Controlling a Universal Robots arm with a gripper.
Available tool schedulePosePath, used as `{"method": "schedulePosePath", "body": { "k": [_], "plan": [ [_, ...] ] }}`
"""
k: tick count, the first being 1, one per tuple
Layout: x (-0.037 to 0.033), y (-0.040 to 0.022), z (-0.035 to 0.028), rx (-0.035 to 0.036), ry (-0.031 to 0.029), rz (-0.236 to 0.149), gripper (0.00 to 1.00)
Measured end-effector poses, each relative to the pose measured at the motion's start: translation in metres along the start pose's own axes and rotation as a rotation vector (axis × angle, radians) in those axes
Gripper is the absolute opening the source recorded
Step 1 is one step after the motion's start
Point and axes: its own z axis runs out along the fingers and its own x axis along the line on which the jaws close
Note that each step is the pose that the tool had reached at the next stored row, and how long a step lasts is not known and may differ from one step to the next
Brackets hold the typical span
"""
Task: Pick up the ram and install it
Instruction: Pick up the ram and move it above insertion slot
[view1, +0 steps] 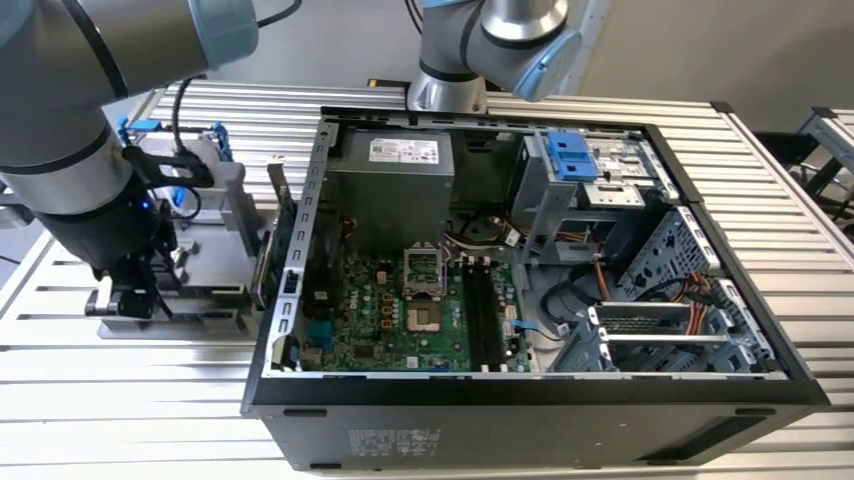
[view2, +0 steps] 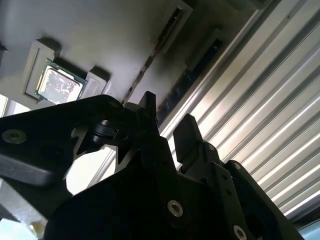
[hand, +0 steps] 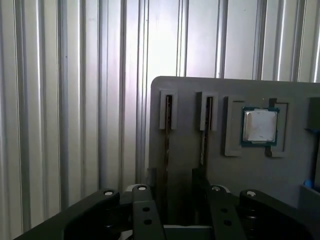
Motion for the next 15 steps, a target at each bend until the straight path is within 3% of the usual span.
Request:
{"method": "schedulePosePath", "body": {
  "k": [15],
  "plan": [
    [0.0033,-0.0002,0.0175,0.0008,-0.0004,0.025,1.00]
  ]
}}
